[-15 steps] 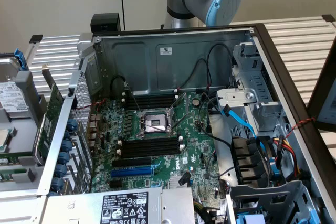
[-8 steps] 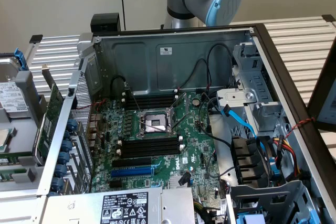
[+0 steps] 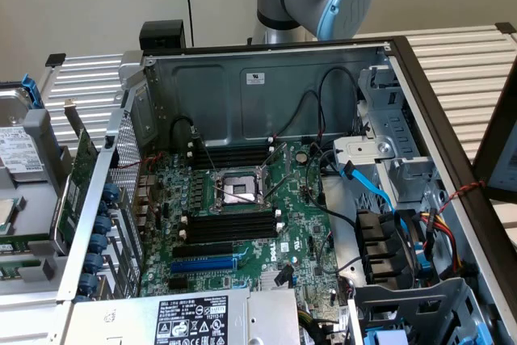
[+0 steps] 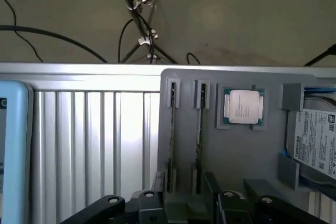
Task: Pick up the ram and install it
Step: 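Pick up the ram and move it above insertion slot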
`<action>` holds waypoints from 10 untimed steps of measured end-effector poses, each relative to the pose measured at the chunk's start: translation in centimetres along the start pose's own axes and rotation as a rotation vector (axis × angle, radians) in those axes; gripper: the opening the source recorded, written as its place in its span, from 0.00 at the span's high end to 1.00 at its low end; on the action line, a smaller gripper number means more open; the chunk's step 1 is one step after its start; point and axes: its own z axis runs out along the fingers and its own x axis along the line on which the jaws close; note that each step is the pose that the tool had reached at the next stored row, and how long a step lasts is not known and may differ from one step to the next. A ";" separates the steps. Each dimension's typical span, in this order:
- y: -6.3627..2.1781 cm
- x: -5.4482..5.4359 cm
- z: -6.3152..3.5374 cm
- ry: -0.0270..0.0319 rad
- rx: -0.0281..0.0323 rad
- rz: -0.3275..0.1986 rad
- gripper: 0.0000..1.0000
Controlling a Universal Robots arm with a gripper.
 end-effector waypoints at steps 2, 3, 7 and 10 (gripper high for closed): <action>-0.16 0.2 0.37 0.0000 0.0000 0.000 0.58; -0.25 0.2 0.55 0.0000 -0.0001 0.000 0.58; -0.56 0.4 1.28 -0.0001 0.0000 0.000 0.58; -0.58 0.5 1.83 0.0000 -0.0001 0.000 0.58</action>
